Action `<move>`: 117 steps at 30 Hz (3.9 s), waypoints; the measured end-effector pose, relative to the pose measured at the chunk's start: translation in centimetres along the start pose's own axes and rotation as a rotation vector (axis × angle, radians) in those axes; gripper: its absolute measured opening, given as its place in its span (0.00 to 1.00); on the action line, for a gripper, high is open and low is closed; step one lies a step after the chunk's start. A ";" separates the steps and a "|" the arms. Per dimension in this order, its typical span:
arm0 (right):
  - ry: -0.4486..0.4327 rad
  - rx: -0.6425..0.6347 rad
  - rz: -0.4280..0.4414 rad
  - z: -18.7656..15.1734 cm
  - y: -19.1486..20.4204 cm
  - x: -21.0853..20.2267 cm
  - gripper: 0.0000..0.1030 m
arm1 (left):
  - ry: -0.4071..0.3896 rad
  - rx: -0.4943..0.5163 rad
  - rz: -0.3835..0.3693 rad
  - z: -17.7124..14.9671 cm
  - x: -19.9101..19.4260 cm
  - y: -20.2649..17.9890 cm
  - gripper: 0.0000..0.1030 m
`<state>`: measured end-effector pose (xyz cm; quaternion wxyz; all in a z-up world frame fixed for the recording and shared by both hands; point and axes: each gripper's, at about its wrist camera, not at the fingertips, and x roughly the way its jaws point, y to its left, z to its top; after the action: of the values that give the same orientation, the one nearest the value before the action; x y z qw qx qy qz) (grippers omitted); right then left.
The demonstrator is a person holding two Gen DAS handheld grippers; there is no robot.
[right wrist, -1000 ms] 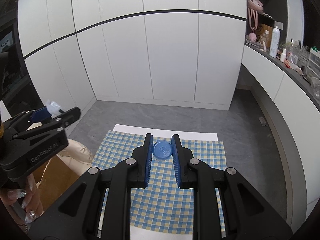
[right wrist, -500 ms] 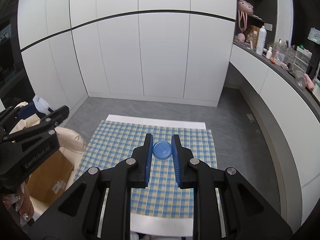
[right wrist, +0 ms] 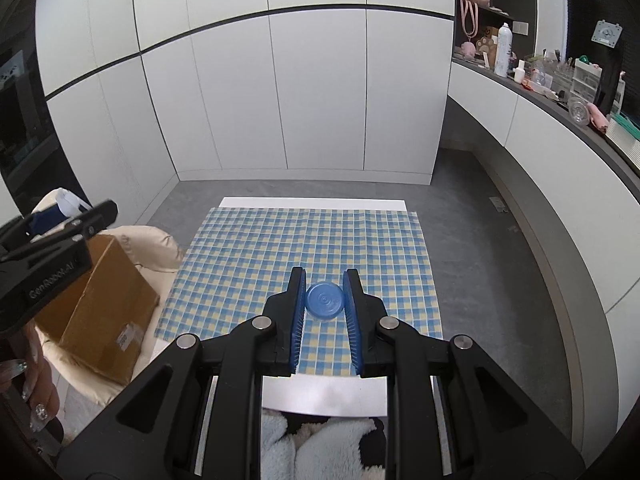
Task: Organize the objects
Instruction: 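Carry the white holder and pink-capped spray toward the cardboard box, then lower both tools into the box and open them to release both items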
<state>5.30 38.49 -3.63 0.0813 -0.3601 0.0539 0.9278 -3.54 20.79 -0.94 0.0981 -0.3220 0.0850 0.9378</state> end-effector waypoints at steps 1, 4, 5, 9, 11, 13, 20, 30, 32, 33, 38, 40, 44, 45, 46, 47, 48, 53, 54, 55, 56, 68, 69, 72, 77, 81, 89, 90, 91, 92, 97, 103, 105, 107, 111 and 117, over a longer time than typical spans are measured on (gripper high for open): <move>-0.002 -0.002 0.003 -0.4 0.1 -0.5 0.19 | 0.007 -0.005 -0.002 -0.5 -0.1 0.3 0.57; -0.005 -0.013 0.010 -1.4 0.4 -1.6 0.19 | 0.020 -0.006 0.004 -1.5 -0.3 0.9 0.57; -0.005 -0.016 0.009 -1.7 0.5 -1.8 0.19 | 0.024 -0.004 0.009 -1.7 -0.3 1.0 0.57; 0.005 -0.015 0.020 -2.8 0.7 -2.6 0.19 | 0.057 -0.014 0.008 -3.0 -0.1 1.9 0.57; 0.017 -0.020 0.022 -3.7 0.9 -2.8 0.19 | 0.072 -0.020 0.007 -3.7 0.0 2.3 0.57; 0.028 -0.018 0.032 -4.4 1.0 -3.0 0.19 | 0.082 -0.015 0.019 -4.4 0.1 2.5 0.57; 0.067 -0.030 0.034 -7.2 1.5 -3.7 0.19 | 0.100 -0.023 0.026 -6.2 -0.4 3.7 0.57; 0.085 -0.071 0.026 -8.9 2.2 -4.3 0.19 | 0.102 -0.046 0.054 -7.1 -1.2 5.8 0.57; 0.082 -0.077 0.029 -8.9 2.5 -4.3 0.19 | 0.111 -0.060 0.050 -7.3 -1.1 6.2 0.57; 0.083 -0.080 0.032 -8.9 2.7 -4.3 0.19 | 0.113 -0.065 0.049 -7.3 -1.0 6.3 0.57; 0.089 -0.089 0.040 -8.8 3.0 -3.9 0.19 | 0.114 -0.074 0.055 -7.5 -0.8 6.7 0.57; 0.092 -0.091 0.041 -8.9 3.1 -3.8 0.19 | 0.113 -0.075 0.058 -7.5 -0.9 6.7 0.57; 0.098 -0.086 0.042 -8.9 3.3 -3.5 0.19 | 0.104 -0.083 0.068 -7.5 -0.7 7.1 0.57; 0.103 -0.084 0.047 -8.9 3.3 -3.3 0.19 | 0.105 -0.085 0.070 -7.5 -0.7 7.1 0.57; 0.105 -0.083 0.047 -9.0 3.3 -3.2 0.19 | 0.107 -0.090 0.070 -7.5 -0.5 7.2 0.57; 0.108 -0.083 0.046 -9.0 3.3 -3.1 0.19 | 0.109 -0.094 0.071 -7.6 -0.5 7.3 0.57; 0.110 -0.083 0.048 -9.1 3.4 -3.0 0.19 | 0.112 -0.096 0.072 -7.7 -0.4 7.4 0.57; 0.111 -0.091 0.060 -8.9 3.9 -2.6 0.19 | 0.123 -0.104 0.086 -8.2 -0.3 8.0 0.57; 0.112 -0.095 0.065 -8.9 4.2 -2.4 0.19 | 0.125 -0.107 0.091 -8.4 -0.3 8.3 0.57; 0.113 -0.102 0.073 -8.8 4.5 -2.2 0.19 | 0.128 -0.115 0.098 -8.5 -0.4 8.8 0.57; 0.113 -0.108 0.079 -8.7 4.9 -2.1 0.19 | 0.129 -0.120 0.102 -8.7 -0.5 9.1 0.57; 0.119 -0.233 0.202 -8.0 11.8 -0.2 0.19 | 0.145 -0.229 0.226 -10.7 -1.6 15.8 0.57; 0.121 -0.244 0.215 -8.0 12.5 -0.1 0.19 | 0.148 -0.238 0.235 -10.9 -1.7 16.3 0.57; 0.125 -0.276 0.259 -8.0 14.7 0.3 0.19 | 0.155 -0.264 0.258 -11.4 -1.9 17.7 0.57; 0.131 -0.331 0.321 -8.0 18.1 0.9 0.19 | 0.165 -0.294 0.290 -12.1 -2.2 19.4 0.57; 0.130 -0.376 0.364 -8.0 20.8 1.1 0.19 | 0.171 -0.316 0.317 -12.7 -2.6 20.8 0.57; 0.127 -0.471 0.458 -7.9 26.6 1.1 0.19 | 0.184 -0.391 0.393 -14.3 -3.9 24.4 0.57; 0.125 -0.484 0.471 -8.0 27.4 1.1 0.19 | 0.184 -0.395 0.398 -14.4 -4.1 24.7 0.57; 0.124 -0.494 0.480 -8.0 28.0 1.0 0.19 | 0.185 -0.399 0.408 -14.6 -4.3 25.1 0.57; 0.122 -0.508 0.489 -8.1 28.7 1.0 0.19 | 0.186 -0.406 0.415 -14.8 -4.4 25.5 0.57; 0.135 -0.556 0.508 -8.7 31.1 1.4 0.19 | 0.193 -0.437 0.422 -15.3 -4.3 26.8 0.57; 0.145 -0.576 0.512 -8.9 32.3 1.9 0.19 | 0.206 -0.451 0.420 -15.5 -3.4 27.3 0.57; 0.146 -0.585 0.512 -8.7 32.7 2.2 0.19 | 0.207 -0.457 0.420 -15.6 -3.1 27.7 0.57; 0.144 -0.594 0.511 -8.6 33.3 2.5 0.19 | 0.207 -0.468 0.423 -15.6 -2.8 28.2 0.57; 0.137 -0.617 0.508 -8.1 34.5 3.4 0.19 | 0.205 -0.482 0.432 -15.5 -2.1 29.2 0.57; 0.125 -0.633 0.505 -7.1 36.6 5.1 0.19 | 0.203 -0.504 0.447 -15.1 -0.7 31.0 0.57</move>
<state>-0.68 2.00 -10.78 -0.2672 -0.3983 -0.1429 0.8657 -1.56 -12.64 -9.28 -0.2012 -0.4011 -0.0715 0.8908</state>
